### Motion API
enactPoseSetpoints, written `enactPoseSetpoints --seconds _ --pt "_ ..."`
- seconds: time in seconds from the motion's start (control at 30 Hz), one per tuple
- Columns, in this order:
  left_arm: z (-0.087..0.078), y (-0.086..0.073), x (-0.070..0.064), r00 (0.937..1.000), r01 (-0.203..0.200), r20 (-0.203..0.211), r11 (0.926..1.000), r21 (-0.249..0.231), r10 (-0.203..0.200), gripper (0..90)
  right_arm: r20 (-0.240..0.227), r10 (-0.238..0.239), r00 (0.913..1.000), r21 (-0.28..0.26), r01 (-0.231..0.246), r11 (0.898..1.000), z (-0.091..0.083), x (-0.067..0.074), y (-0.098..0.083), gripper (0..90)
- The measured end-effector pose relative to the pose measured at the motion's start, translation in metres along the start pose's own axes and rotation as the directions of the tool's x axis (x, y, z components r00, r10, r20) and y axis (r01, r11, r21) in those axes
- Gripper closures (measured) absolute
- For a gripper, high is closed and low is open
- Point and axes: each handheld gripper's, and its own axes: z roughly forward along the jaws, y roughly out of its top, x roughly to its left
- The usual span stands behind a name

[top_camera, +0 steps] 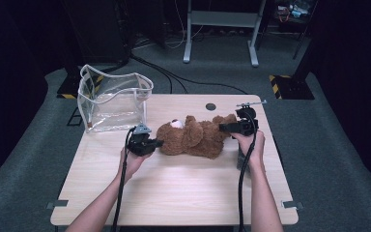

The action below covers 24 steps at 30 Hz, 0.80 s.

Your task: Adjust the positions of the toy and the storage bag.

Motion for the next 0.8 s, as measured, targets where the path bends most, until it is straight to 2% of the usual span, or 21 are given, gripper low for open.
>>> enactPoseSetpoints --seconds 0.07,0.2,0.27,0.33,0.53,0.63,0.8 --pt "0.000 0.000 0.000 1.0000 0.000 -0.002 1.0000 0.002 0.000 84.0 0.008 0.019 0.9998 -0.008 -0.019 1.000 0.002 -0.002 -0.002 36.9" --pt "0.000 0.001 0.000 1.0000 -0.002 -0.007 1.0000 0.000 0.002 84.1 -0.026 0.040 0.9989 -0.014 -0.040 0.999 0.003 -0.008 -0.008 49.2" --pt "0.000 0.001 0.000 1.0000 -0.003 -0.009 1.0000 -0.001 0.003 84.1 -0.020 0.042 0.9989 -0.008 -0.042 0.999 0.004 -0.007 -0.010 54.7" --pt "0.000 0.002 -0.001 0.9999 -0.002 -0.015 1.0000 -0.009 0.002 84.2 -0.020 0.016 0.9997 -0.027 -0.017 0.999 0.005 -0.006 -0.011 59.2" --pt "-0.002 0.012 0.001 0.9988 -0.029 -0.040 0.9994 -0.019 0.029 84.6 0.020 -0.045 0.9988 -0.087 0.047 0.995 -0.004 0.003 -0.004 65.6" --pt "-0.003 0.019 0.004 0.9983 -0.036 -0.047 0.9990 -0.028 0.035 84.8 0.020 -0.061 0.9979 -0.103 0.063 0.993 -0.009 0.007 -0.001 66.4" --pt "-0.005 0.031 0.009 0.9968 -0.055 -0.060 0.9980 -0.031 0.053 84.9 0.014 -0.055 0.9984 -0.127 0.056 0.990 -0.012 0.008 -0.001 66.9"
